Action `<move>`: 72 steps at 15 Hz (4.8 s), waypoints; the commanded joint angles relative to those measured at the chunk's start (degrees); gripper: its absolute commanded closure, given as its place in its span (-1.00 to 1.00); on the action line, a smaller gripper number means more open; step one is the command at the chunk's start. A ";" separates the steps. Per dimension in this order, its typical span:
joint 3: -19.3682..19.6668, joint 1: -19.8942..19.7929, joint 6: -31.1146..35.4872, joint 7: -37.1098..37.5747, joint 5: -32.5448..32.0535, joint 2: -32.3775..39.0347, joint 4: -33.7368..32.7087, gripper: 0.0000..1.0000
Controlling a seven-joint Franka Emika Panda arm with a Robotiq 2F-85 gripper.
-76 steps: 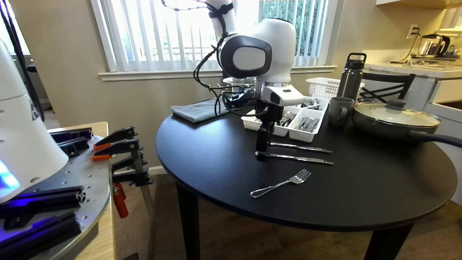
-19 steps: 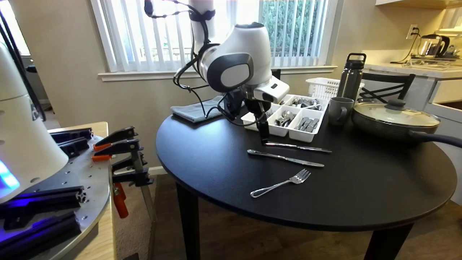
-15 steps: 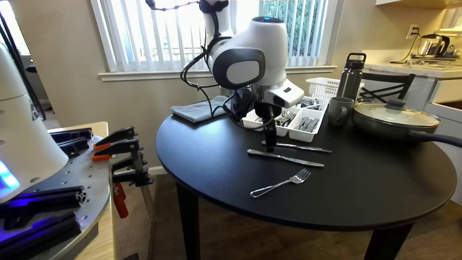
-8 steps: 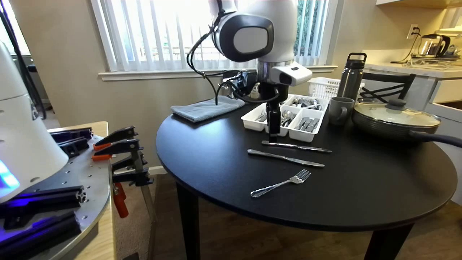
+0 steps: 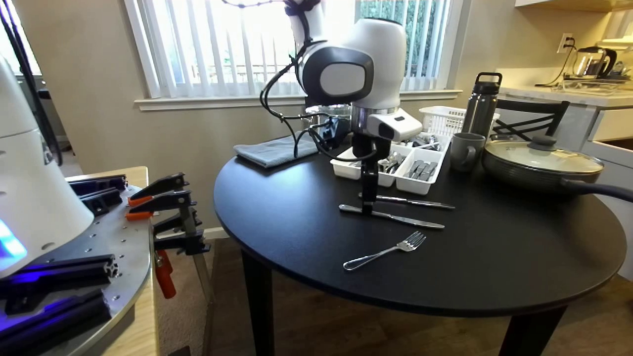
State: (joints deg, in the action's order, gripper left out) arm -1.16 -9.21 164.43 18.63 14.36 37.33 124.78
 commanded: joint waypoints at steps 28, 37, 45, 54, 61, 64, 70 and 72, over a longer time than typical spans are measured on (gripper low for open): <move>24.01 26.46 3.76 13.70 -5.53 -12.87 11.58 0.89; 14.15 17.26 -0.24 8.65 -4.57 -11.19 6.22 -0.80; 5.13 6.90 -4.28 3.49 -0.13 -2.30 1.08 -1.00; 6.08 5.85 -4.96 3.84 -0.41 1.53 -0.75 0.06; 6.37 6.20 -5.61 4.14 -0.54 1.54 -1.39 0.95; 6.21 6.12 -5.44 4.06 -0.41 1.58 -1.39 0.92; 14.53 13.90 -3.16 9.21 -4.45 -8.71 8.07 0.92; 21.09 20.91 -4.01 12.18 -10.32 -12.94 10.72 0.92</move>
State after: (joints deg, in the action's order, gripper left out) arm 12.06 2.85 160.51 25.96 10.66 33.99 127.67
